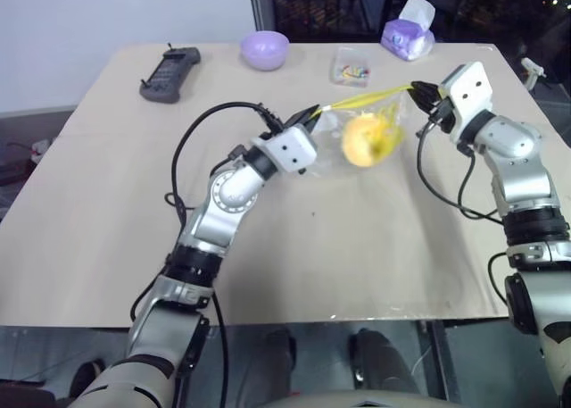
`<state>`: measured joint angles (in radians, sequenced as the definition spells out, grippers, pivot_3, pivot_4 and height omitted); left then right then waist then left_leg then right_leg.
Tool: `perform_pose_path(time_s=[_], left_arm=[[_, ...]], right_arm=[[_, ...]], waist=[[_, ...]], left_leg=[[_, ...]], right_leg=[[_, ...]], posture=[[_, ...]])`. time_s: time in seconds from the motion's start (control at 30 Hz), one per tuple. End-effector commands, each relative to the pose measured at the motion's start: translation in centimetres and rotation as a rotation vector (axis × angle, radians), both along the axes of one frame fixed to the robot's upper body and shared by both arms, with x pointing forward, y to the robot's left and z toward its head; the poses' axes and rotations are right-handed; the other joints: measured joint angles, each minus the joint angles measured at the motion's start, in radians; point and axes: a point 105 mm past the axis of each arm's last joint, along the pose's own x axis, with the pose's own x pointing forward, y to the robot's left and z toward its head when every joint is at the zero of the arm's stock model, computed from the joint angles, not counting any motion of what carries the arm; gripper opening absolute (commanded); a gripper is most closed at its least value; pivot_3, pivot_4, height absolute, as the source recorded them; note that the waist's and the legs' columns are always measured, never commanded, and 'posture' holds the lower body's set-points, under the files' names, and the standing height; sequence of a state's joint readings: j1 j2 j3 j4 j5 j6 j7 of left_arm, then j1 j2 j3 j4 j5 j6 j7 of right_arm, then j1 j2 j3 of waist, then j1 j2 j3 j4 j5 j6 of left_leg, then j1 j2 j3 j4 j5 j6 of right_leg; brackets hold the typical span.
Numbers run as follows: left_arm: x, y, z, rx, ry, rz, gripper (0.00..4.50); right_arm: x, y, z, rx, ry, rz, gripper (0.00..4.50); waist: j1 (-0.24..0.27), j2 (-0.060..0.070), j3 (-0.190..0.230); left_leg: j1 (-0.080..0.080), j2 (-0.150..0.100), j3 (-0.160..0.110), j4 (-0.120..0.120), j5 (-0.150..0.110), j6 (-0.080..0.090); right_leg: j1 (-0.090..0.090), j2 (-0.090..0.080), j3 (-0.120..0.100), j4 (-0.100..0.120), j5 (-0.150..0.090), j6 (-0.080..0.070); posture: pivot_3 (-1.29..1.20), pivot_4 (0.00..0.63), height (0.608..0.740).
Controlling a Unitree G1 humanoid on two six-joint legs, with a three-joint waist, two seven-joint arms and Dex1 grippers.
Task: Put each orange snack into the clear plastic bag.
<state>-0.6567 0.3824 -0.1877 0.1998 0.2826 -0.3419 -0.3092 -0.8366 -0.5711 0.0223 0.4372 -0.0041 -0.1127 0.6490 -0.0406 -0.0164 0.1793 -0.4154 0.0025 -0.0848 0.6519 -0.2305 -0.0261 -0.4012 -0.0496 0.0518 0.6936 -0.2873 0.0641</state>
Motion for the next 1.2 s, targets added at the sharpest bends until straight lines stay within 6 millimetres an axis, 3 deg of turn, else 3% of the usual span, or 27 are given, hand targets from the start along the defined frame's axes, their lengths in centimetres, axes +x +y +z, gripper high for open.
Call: perform_pose_path(time_s=[0.03, 0.1, 0.2, 0.37, 0.47, 0.7, 0.9, 1.0, 1.1, 1.2], left_arm=[[-0.3, -0.1, 0.3, -0.001, -0.017, -0.02, 0.0], [-0.4, -0.1, 0.0, 0.006, -0.006, -0.024, 0.0], [-0.5, -0.2, -0.1, 0.024, -0.002, -0.034, 0.0], [-1.2, -1.1, -0.7, 0.12, -0.027, -0.081, 0.0], [-1.5, -1.5, -1.2, 0.193, -0.048, -0.1, 0.0], [-1.9, -2.1, -1.3, 0.263, -0.083, -0.121, 0.0], [-2.0, -2.2, -0.9, 0.241, -0.079, -0.122, 0.0], [-2.0, -2.2, -0.5, 0.214, -0.053, -0.127, 0.0], [-2.0, -2.2, -0.6, 0.21, -0.041, -0.131, 0.0], [-2.0, -2.2, -0.7, 0.207, -0.029, -0.13, 0.0]], right_arm=[[-1.1, -0.1, -0.5, -0.124, 0.016, 0.033, 2.13], [-1.7, -0.2, -1.5, -0.23, 0.056, 0.049, 3.0], [-3.3, 0.5, -1.8, -0.337, 0.094, 0.129, 3.0], [-6.2, 5.0, -0.1, -0.323, 0.1, 0.336, 3.0], [-6.9, 7.6, 0.8, -0.309, 0.055, 0.402, 3.0], [-6.8, 10.2, 1.1, -0.35, -0.047, 0.438, 3.0], [-6.5, 11.1, 0.7, -0.41, -0.114, 0.446, 3.0], [-6.2, 11.2, 0.5, -0.448, -0.152, 0.436, 2.12], [-6.0, 11.1, 0.3, -0.467, -0.162, 0.429, 0.95], [-5.9, 11.0, 0.3, -0.466, -0.172, 0.423, 0.95]], waist=[[0.0, 0.0, 0.0], [0.001, 0.0, 0.0], [0.001, 0.0, 0.0], [-0.007, 0.001, 0.0], [-0.003, 0.001, 0.0], [0.006, 0.001, 0.0], [0.002, 0.001, 0.0], [0.001, 0.001, 0.0], [0.0, 0.001, 0.0], [0.0, 0.001, 0.0]], left_leg=[[0.0, 0.0, 0.0, 0.0, 0.0, 0.0], [0.0, 0.0, 0.0, 0.0, 0.0, 0.0], [0.0, 0.0, 0.0, 0.0, 0.0, 0.0], [0.001, 0.001, 0.0, 0.0, 0.0, 0.0], [0.001, 0.001, 0.0, 0.0, 0.0, 0.0], [0.0, 0.0, -0.002, 0.001, 0.0, 0.0], [0.0, 0.0, -0.002, 0.001, 0.0, 0.0], [0.0, 0.0, -0.002, 0.001, 0.0, 0.0], [0.0, 0.0, -0.002, 0.001, 0.0, 0.0], [0.0, 0.0, -0.002, 0.001, 0.0, 0.0]], right_leg=[[0.0, 0.0, 0.0, 0.0, 0.0, 0.0], [0.0, 0.0, 0.0, 0.0, 0.0, 0.0], [0.0, 0.0, 0.0, 0.0, 0.0, 0.0], [0.0, 0.001, 0.001, 0.001, 0.0, 0.0], [0.0, 0.001, 0.0, 0.001, 0.0, 0.0], [0.0, 0.001, -0.002, 0.0, 0.0, 0.0], [0.0, 0.001, -0.002, 0.001, 0.0, 0.0], [0.0, 0.001, -0.001, 0.001, 0.0, 0.0], [0.0, 0.001, -0.001, 0.001, 0.0, 0.0], [0.0, 0.001, -0.001, 0.001, 0.0, 0.0]], posture=[[0.0, 0.15, 0.74], [0.0, 0.15, 0.74], [0.0, 0.15, 0.74], [0.0, 0.15, 0.74], [0.0, 0.15, 0.74], [0.0, 0.15, 0.74], [0.0, 0.15, 0.74], [0.0, 0.15, 0.74], [0.0, 0.15, 0.74], [0.0, 0.15, 0.74]])
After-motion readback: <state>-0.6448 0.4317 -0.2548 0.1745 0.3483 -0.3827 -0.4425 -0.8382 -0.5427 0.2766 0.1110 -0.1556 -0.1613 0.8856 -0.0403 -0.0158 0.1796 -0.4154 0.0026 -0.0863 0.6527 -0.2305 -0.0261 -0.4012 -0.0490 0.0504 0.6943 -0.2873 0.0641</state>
